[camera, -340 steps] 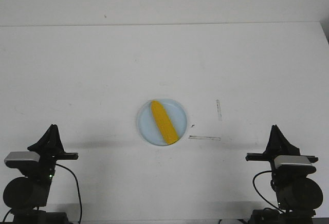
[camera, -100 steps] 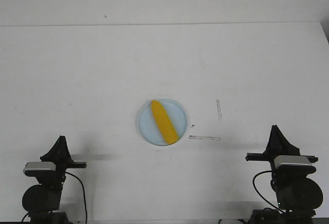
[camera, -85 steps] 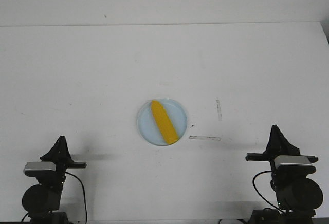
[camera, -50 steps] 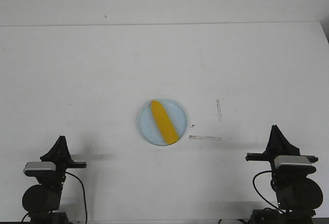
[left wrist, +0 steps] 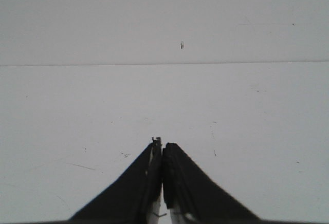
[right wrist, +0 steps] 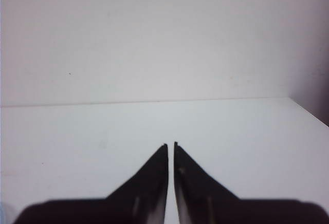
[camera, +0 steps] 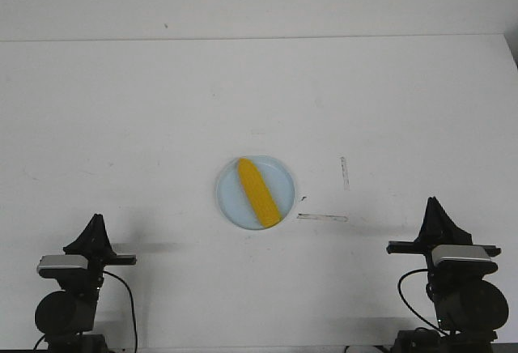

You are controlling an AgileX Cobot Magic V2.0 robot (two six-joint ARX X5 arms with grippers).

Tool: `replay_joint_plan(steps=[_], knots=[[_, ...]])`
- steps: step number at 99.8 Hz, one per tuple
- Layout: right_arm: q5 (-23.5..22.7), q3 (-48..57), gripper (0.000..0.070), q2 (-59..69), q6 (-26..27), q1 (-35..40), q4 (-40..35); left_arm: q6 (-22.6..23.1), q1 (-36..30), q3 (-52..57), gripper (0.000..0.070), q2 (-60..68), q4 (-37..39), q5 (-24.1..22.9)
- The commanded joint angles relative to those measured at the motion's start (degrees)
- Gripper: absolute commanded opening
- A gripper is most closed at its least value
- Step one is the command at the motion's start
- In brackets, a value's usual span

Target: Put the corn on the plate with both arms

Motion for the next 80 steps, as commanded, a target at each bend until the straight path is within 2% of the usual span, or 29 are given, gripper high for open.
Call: replay_joint_plan(steps=[1, 33, 50, 80], knots=[[0.0, 0.4, 0.0017, -0.1, 0.7, 0.0, 0.6, 0.7, 0.0, -1.2, 0.0001, -0.1, 0.9, 0.1], [-0.7, -0.7, 0.0017, -2.0, 0.1, 0.1, 0.1, 0.7, 0.0, -1.2, 0.0001, -0.1, 0.9, 0.1], [-0.6, -6.7, 0.0017, -5.7, 0.1, 1.3, 3.5, 0.7, 0.0, -1.2, 0.0001, -0.1, 0.9, 0.1], [-0.7, -14.3, 0.0016, -11.3, 0.1, 2.4, 3.4, 0.7, 0.0, -1.2, 0.0001, -0.1, 0.9, 0.1]])
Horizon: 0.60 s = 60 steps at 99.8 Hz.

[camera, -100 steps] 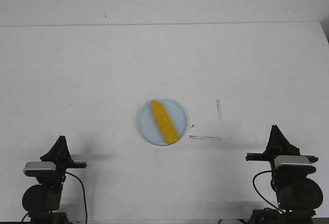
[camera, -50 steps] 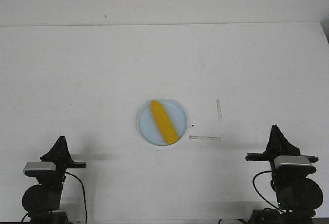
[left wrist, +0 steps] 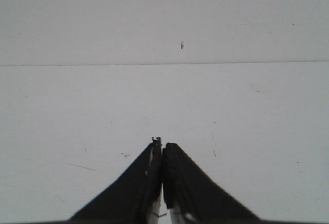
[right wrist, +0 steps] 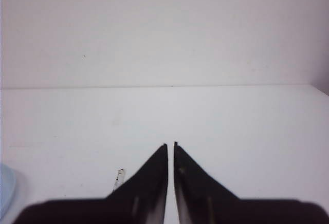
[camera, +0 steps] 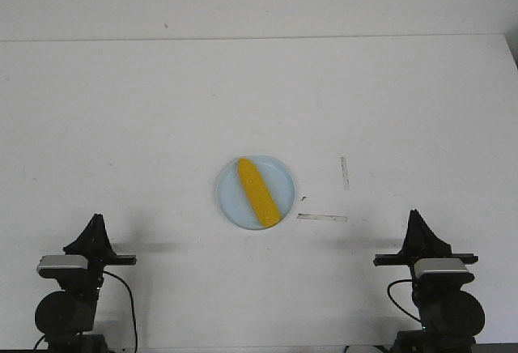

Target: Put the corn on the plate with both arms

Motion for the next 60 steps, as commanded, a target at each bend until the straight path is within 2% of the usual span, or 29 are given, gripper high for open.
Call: replay_joint_plan(steps=[1, 23, 39, 60], knots=[[-0.2, -0.8, 0.0016, 0.1, 0.2, -0.1, 0.7, 0.7, 0.0, -1.2, 0.0001, -0.1, 0.9, 0.1], [-2.1, -4.3, 0.0017, 0.1, 0.2, -0.1, 2.0, 0.7, 0.0, -1.2, 0.0001, -0.1, 0.9, 0.1], [-2.6, -10.6, 0.0017, 0.1, 0.3, -0.1, 12.6, 0.7, 0.0, -1.2, 0.0001, -0.1, 0.9, 0.1], [-2.5, -10.4, 0.0017, 0.1, 0.4, -0.1, 10.3, 0.7, 0.0, -1.2, 0.0001, -0.1, 0.9, 0.1]])
